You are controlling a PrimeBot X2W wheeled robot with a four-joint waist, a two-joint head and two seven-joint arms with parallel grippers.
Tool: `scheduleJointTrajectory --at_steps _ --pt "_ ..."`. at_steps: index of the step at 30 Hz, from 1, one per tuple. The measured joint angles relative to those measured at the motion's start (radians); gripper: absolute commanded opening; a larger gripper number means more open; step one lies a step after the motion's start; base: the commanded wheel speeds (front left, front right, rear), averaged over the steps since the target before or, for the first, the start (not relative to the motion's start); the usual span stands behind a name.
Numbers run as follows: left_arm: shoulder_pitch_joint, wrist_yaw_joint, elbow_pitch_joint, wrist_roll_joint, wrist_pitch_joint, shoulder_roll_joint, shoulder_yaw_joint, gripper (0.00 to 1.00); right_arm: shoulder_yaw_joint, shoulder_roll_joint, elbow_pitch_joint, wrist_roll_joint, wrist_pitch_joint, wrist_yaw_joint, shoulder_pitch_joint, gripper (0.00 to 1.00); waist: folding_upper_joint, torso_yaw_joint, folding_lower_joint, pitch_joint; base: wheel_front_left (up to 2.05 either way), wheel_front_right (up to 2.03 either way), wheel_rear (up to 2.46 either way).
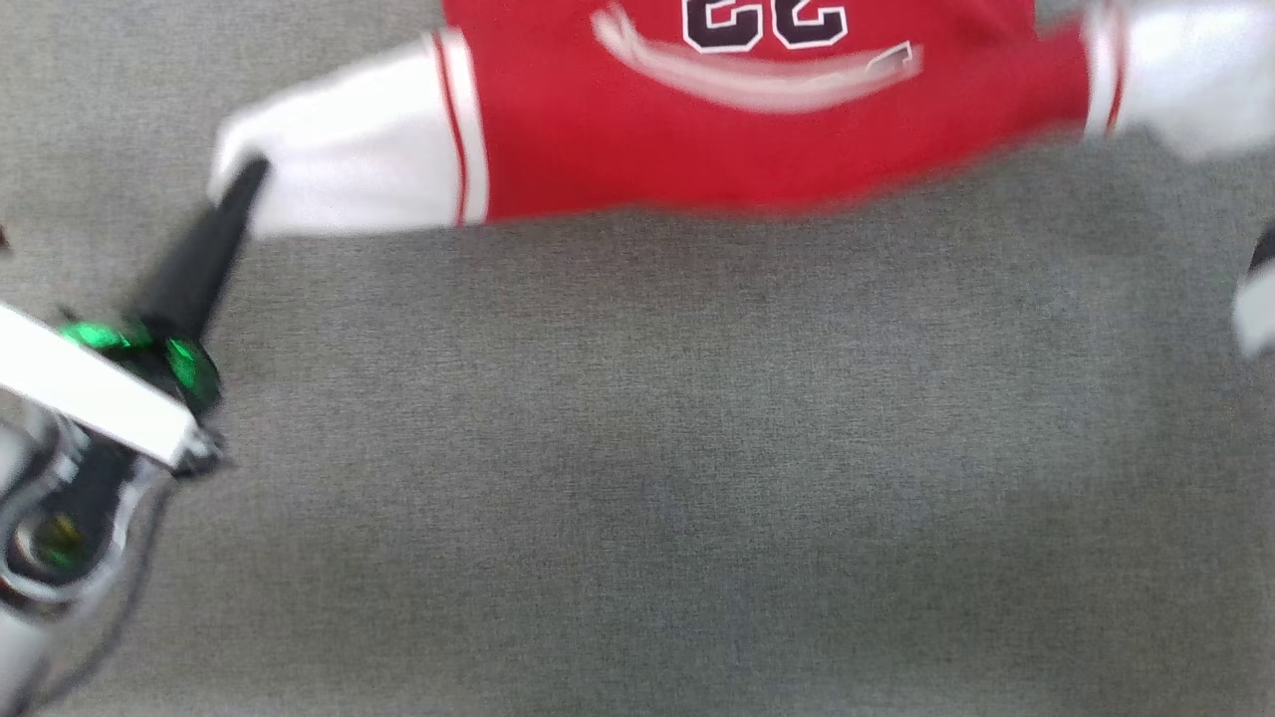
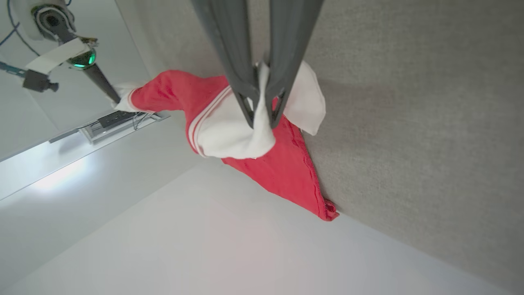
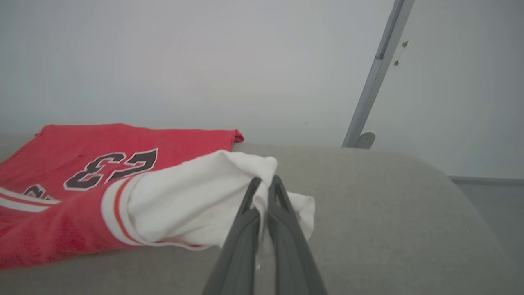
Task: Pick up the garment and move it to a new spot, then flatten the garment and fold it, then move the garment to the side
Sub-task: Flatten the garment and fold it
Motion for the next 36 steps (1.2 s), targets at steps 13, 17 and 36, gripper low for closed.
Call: scheduleJointTrajectory --at_steps 13,17,36 --pt "0.459 0.0 -0.1 0.002 0.001 -0.108 0.237 0.0 0.032 -0.04 -0.213 0.262 0.027 0.0 0.545 0.0 0.0 0.02 0.0 -0.022 0.0 0.0 0.0" --pt "0.563 0.0 -0.091 0.024 0.006 -0.137 0.27 0.0 0.041 -0.064 -0.205 0.309 0.001 0.0 0.679 0.0 0.0 0.033 0.0 -0.021 0.0 0.0 0.0" --pt "0.7 0.0 -0.063 0.109 0.072 -0.23 0.335 0.0 0.049 -0.107 -0.075 0.326 -0.13 0.004 0.754 0.0 0.0 0.045 0.0 -0.03 0.0 0.0 0.0"
